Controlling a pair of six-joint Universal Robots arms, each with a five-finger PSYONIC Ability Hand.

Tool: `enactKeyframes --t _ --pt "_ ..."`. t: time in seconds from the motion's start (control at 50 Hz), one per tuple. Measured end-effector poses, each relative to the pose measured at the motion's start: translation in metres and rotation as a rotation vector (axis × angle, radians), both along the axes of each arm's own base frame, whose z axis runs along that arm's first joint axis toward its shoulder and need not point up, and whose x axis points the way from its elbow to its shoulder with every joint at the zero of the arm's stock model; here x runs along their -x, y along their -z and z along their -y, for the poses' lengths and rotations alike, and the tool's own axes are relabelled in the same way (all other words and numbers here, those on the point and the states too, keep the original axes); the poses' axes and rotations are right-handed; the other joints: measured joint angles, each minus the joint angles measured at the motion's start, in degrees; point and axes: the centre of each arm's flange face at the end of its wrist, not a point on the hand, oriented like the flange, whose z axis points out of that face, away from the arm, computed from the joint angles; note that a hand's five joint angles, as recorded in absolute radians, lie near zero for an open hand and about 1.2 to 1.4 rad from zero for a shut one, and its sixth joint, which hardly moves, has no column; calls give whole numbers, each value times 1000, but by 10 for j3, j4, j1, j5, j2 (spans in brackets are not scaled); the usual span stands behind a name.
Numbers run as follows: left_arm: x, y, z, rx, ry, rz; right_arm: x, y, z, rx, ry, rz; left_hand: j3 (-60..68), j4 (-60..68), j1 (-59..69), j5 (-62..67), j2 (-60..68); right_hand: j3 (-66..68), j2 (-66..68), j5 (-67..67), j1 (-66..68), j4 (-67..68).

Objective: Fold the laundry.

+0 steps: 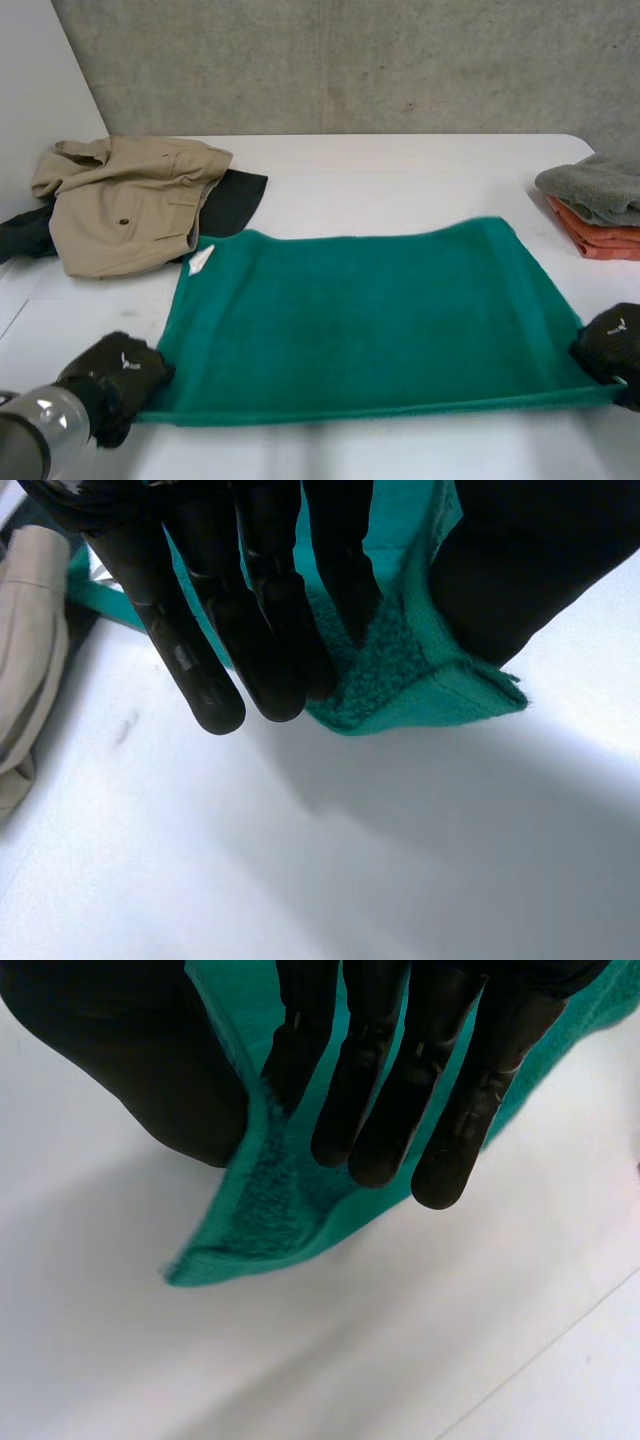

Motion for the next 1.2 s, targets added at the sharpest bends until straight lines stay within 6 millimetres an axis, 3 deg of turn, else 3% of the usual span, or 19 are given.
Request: enactKeyframes --t 0.16,0.2,0.26,0.36,0.38,0.42,0.44,0.5,0.56,0.58,0.6,0.66,0.72,0.82,0.94,1.02,1.04,1.08,1.2 --pt "7 1 20 117 6 -38 -1 8 15 76 34 14 0 0 0 0 0 0 0 0 0 0" --pt "15 1 36 177 7 -73 -5 10 22 105 33 23 0 0 0 0 0 0 0 0 0 0" --pt "33 -3 71 289 15 -138 -29 10 50 241 17 57 0 0 0 0 0 0 0 0 0 0" --pt "55 -28 128 492 17 -205 -55 -20 88 467 18 91 0 0 0 0 0 0 0 0 0 0" --pt "63 -48 152 603 6 -235 -67 -46 107 609 22 120 0 0 0 0 0 0 0 0 0 0" --pt "68 -69 170 701 -8 -263 -75 -71 122 743 28 154 0 0 0 0 0 0 0 0 0 0" --pt "72 -93 187 808 -24 -297 -81 -96 132 864 33 189 0 0 0 0 0 0 0 0 0 0" --pt "76 -131 206 960 -50 -360 -88 -142 146 1086 44 261 0 0 0 0 0 0 0 0 0 0" --pt "75 -203 222 1218 -91 -527 -91 -209 152 1408 59 376 0 0 0 0 0 0 0 0 0 0" --pt "75 -203 222 1218 -91 -527 -91 -209 152 1408 59 376 0 0 0 0 0 0 0 0 0 0" --pt "71 -227 224 1295 -101 -604 -90 -228 150 1501 64 413 0 0 0 0 0 0 0 0 0 0" --pt "66 -241 226 1336 -108 -680 -92 -238 147 1557 65 444 0 0 0 0 0 0 0 0 0 0" --pt "63 -241 228 1330 -112 -709 -95 -236 145 1554 62 455 0 0 0 0 0 0 0 0 0 0" --pt "62 -199 231 1203 -127 -705 -104 -203 144 1442 49 448 0 0 0 0 0 0 0 0 0 0" --pt "63 -145 226 1049 -138 -660 -109 -144 145 1251 51 430 0 0 0 0 0 1 0 0 0 0" --pt "66 -94 217 902 -131 -620 -108 -91 141 1070 73 416 0 0 0 0 0 1 0 0 0 0" --pt "66 -94 217 902 -131 -620 -108 -91 141 1070 73 416 0 0 0 0 0 1 0 0 0 0" --pt "67 -59 208 799 -123 -588 -105 -58 134 948 93 397 0 0 0 0 0 1 0 0 0 0" --pt "61 -10 176 615 -124 -510 -96 -2 102 663 112 319 0 0 0 0 0 1 0 0 0 0"
